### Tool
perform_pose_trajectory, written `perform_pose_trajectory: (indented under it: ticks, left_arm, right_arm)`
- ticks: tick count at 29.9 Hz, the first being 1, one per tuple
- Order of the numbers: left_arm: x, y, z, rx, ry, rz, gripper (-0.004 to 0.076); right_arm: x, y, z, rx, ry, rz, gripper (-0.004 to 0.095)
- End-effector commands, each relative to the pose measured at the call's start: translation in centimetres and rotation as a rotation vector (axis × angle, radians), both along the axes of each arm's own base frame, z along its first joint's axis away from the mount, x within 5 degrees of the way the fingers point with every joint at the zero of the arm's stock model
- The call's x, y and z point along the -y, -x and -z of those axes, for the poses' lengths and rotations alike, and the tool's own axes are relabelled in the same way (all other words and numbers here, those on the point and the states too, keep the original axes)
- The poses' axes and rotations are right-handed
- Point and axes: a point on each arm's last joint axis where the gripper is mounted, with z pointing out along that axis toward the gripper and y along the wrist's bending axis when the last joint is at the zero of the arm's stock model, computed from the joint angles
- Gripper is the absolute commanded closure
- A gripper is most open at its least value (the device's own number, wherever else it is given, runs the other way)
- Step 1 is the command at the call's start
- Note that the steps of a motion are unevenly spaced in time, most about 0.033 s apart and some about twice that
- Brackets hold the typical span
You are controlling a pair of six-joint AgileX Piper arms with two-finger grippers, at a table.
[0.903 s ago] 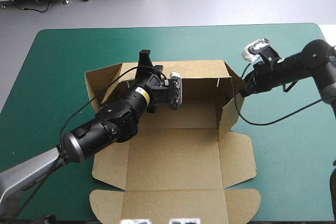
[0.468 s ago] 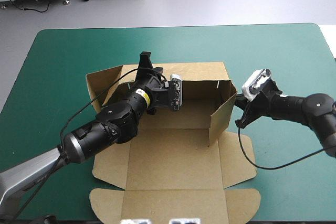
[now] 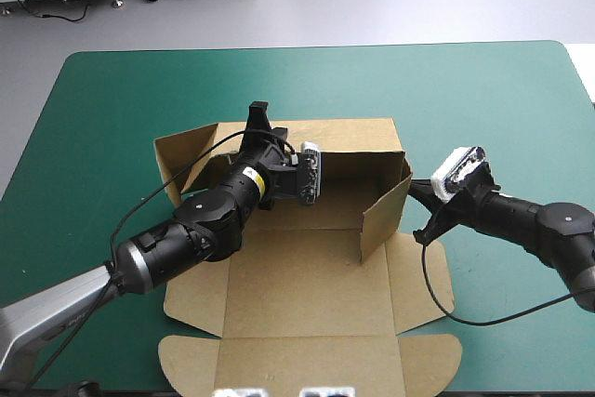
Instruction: Fold the box
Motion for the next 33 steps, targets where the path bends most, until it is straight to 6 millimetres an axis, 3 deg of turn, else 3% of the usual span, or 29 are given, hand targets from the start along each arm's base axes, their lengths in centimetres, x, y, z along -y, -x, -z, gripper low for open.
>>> perform_pose_trajectory:
  ticks: [1, 7, 9, 20, 27, 33]
  left_arm:
    - [-0.4, 0.3, -2.2, 0.070, 0.038, 0.005, 0.0729]
    - [-0.4, 0.3, -2.2, 0.066, 0.050, 0.003, 0.0729]
    - [-0.3, 0.4, -2.3, 0.066, 0.053, 0.009, 0.0729]
    - [-0.2, 0.4, -2.3, 0.056, 0.081, 0.015, 0.0729]
    - [0.7, -0.3, -0.7, 0.019, 0.055, 0.004, 0.0729]
    - [0.9, -0.4, -0.4, 0.014, 0.064, -0.001, 0.0729]
  right_arm:
    - [-0.2, 0.3, -1.4, 0.010, -0.052, -0.004, 0.0873]
    - [-0.2, 1.1, -2.3, 0.042, -0.043, -0.014, 0.0501]
    - [-0.2, 1.5, -2.5, 0.045, -0.032, -0.012, 0.0431]
    - [-0.7, 1.8, -3.3, 0.076, -0.107, -0.044, 0.0410]
    - [-1.0, 1.6, -3.3, 0.069, -0.158, -0.067, 0.0321]
    - [-1.0, 1.7, -3.4, 0.079, -0.166, -0.078, 0.0320]
